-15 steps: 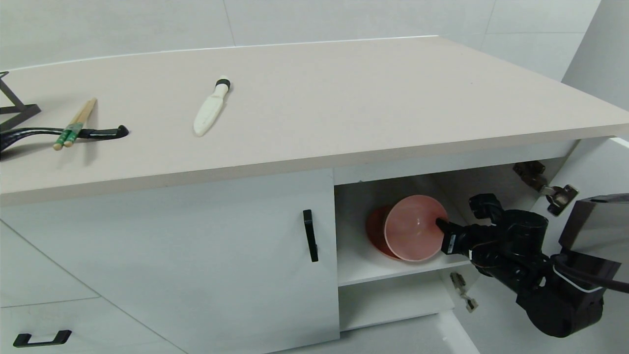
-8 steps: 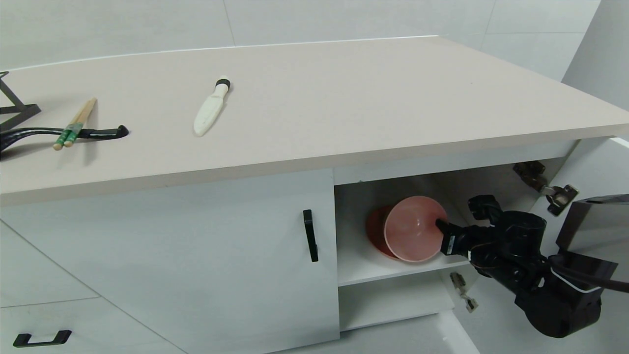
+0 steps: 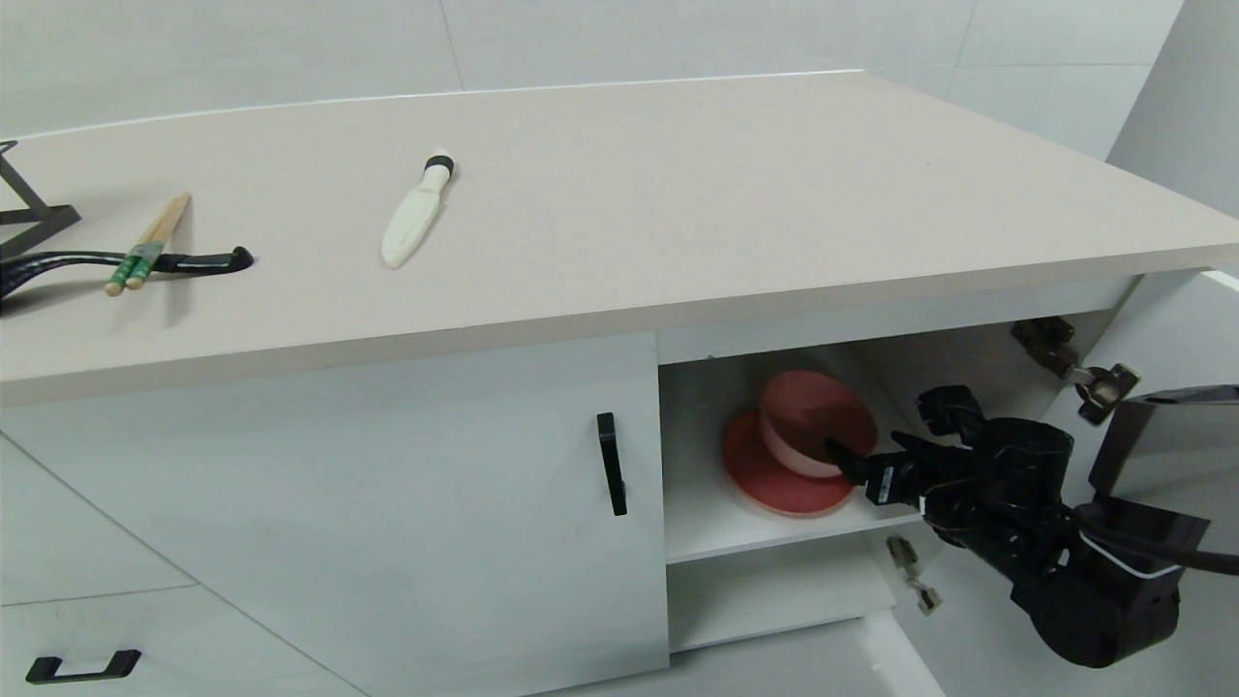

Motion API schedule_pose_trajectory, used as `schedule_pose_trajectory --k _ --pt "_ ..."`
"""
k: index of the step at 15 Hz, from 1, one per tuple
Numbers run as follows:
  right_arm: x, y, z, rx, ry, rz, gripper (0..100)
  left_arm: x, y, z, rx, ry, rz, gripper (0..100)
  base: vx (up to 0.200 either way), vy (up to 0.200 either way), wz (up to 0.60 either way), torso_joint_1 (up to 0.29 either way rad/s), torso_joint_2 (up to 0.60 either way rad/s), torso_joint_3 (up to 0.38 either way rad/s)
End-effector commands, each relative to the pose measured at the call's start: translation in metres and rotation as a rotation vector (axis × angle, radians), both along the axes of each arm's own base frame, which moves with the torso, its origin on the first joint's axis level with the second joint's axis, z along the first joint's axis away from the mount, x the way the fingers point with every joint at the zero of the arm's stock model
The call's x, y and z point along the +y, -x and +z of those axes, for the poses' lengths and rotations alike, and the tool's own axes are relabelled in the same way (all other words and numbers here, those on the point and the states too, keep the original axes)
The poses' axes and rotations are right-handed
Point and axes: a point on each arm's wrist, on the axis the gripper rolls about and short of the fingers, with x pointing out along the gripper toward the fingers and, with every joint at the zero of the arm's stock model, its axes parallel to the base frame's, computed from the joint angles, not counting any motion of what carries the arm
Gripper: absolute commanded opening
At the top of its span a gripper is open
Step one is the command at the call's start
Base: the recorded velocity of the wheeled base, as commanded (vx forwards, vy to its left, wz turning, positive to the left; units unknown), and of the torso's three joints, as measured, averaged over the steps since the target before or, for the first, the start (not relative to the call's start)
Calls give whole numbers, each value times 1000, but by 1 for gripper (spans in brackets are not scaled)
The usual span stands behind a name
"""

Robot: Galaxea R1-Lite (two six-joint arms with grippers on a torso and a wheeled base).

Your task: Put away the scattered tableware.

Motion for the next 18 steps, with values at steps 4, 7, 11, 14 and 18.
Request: schedule_pose_trajectory --k 4,7,11,14,18 --pt "0 29 30 -73 9 30 100 0 0 0 2 7 4 100 0 0 0 0 0 0" --pt "-7 77 49 -80 79 78 100 0 0 0 1 4 4 100 0 0 0 0 0 0" --pt "-26 147 76 -173 150 185 100 0 0 0 0 4 5 100 0 0 0 0 0 0" --pt "-49 188 110 -361 113 106 100 0 0 0 -2 4 5 100 0 0 0 0 0 0" --pt "-75 236 117 -342 172 -9 100 0 0 0 0 3 5 100 0 0 0 0 0 0"
